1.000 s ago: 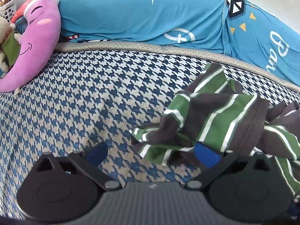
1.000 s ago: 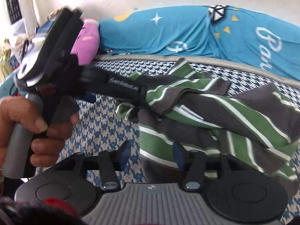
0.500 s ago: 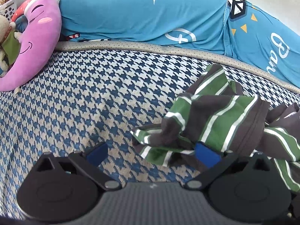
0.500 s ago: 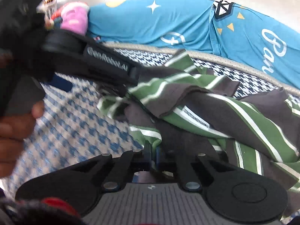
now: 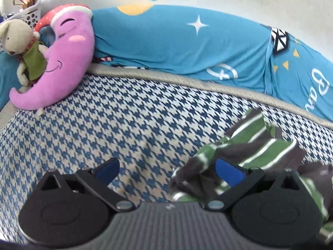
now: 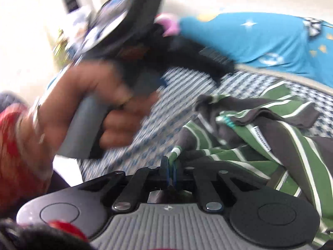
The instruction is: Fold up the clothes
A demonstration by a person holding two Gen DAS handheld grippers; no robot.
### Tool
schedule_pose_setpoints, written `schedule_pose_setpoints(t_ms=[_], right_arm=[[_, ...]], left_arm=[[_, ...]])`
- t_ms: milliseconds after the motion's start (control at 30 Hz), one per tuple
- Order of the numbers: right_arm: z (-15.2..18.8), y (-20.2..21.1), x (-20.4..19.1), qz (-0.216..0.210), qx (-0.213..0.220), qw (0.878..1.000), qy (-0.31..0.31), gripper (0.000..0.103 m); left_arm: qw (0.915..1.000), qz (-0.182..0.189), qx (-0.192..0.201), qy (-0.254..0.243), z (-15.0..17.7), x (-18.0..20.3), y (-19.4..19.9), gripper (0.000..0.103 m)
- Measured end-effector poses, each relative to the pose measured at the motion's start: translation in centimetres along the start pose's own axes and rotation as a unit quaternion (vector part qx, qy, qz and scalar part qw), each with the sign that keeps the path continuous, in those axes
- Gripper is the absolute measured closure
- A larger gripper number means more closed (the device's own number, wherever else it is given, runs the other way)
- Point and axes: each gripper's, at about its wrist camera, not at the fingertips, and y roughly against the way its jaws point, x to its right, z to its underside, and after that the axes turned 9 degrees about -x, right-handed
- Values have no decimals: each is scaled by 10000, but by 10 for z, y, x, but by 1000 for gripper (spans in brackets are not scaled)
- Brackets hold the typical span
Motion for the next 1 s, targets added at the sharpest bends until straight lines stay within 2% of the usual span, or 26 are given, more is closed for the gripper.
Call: schedule_pose_setpoints(t_ms=[33,100,200,367,667,833,1000], right_arm=[[2,0,-3,-16,-87,9999,84,91],[5,1,-7,-31,-207,9995,215,83],[9,17,-7,67,-96,9997,207,82],[17,55,7,703,128,9973,-191,82],[34,109,62,1845,199,9739,-1309,78],[51,137,87,2052,180,9632,-1725,69],[64,138,102,2186,-60,9566,-1927,62]], left_arm=[[10000,14,6,16,0,-2,2,0],[10000,13,17,11,1,-3,3,0],[9999,10,55,-93,7,-3,6,0],[9997,61,65,-242,24,-2,15,0],[9984,192,-135,-510,65,3,22,0],[9966,416,-408,-583,85,7,17,0],[9947,315,-397,-893,100,18,16,0]])
